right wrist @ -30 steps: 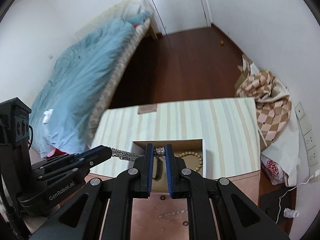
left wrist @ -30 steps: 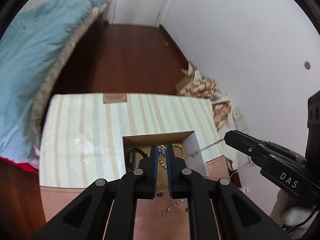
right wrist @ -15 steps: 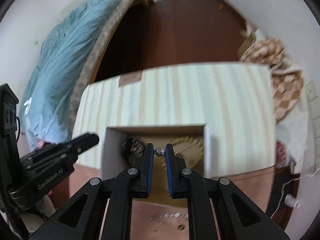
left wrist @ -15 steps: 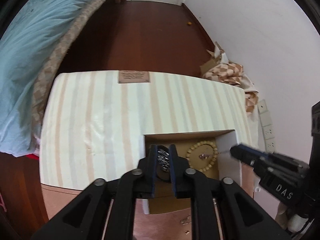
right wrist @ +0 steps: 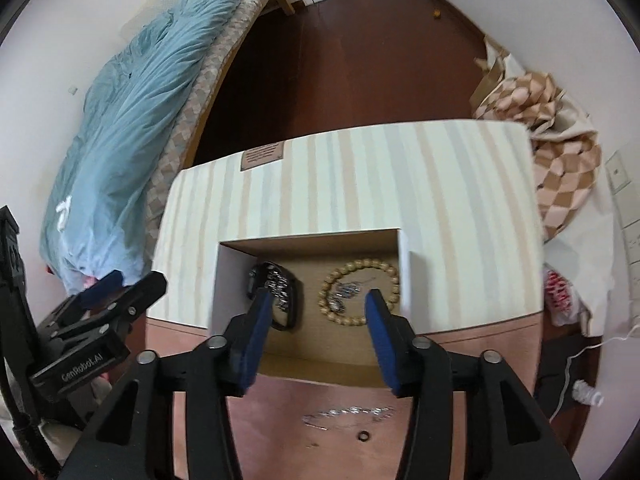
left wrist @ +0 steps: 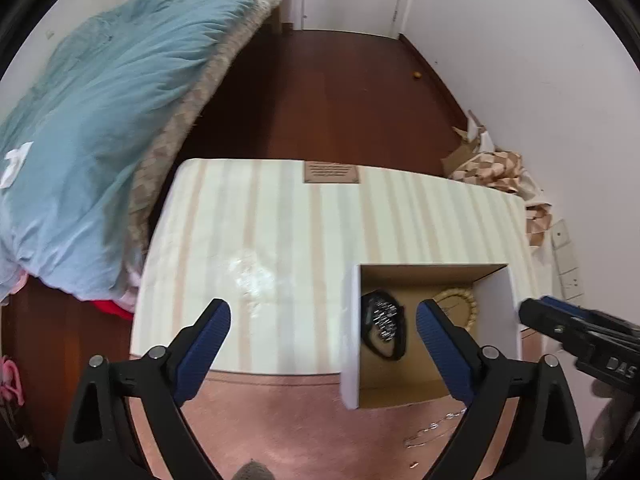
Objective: Organize jewelry
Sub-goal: 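Open both tools to release the necklace and chain in the box, then withdraw both open tools from the box back over the mat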
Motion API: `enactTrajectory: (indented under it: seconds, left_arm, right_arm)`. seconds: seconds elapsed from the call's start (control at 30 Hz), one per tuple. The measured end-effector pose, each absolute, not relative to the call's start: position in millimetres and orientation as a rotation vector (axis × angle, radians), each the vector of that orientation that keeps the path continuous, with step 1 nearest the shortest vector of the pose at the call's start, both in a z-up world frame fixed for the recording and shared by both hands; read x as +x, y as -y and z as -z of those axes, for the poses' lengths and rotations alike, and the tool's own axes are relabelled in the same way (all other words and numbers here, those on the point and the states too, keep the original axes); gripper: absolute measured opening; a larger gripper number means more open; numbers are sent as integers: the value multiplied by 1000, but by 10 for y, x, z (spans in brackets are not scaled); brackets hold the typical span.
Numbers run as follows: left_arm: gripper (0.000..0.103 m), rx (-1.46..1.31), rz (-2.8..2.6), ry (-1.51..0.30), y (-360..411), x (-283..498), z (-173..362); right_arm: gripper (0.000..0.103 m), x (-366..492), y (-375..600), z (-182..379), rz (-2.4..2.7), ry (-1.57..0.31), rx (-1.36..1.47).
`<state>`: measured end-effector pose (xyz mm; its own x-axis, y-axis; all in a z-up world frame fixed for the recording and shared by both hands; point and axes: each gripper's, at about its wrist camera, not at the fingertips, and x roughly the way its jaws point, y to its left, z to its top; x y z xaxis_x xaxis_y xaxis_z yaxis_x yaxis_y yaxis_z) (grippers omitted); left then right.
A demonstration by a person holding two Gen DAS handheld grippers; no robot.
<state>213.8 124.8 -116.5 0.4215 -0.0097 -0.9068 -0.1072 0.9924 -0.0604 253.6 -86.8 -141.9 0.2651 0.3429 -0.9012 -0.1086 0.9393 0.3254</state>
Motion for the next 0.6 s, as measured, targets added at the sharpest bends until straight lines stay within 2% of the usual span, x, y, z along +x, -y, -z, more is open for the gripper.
enactTrajectory:
  seconds: [0.03,0.07,0.1,0.27,0.6]
  left_arm:
    - [103,-111,-70,-1134,-1247,2111,1179]
    - [103,-106,-83,-1131,-1246,2056,1198]
    - [103,-99,-91,-1129,-1237,2016,1210]
    - [103,-43,-114,-1138,-1151,1851,1322]
    - [103,-21,-110,-1149,-993,1712,1346]
  right_arm:
    - [70,2473,868,1401,-268,-1252,167]
    - [81,2424,884,1390,-244,-1235,139]
    - [87,2373,884,1390,-221,-1222,109]
    - [100,2168,853,1515,-111,-1201,-37]
    - [101,1984,909,1545,-66,-1180,-71]
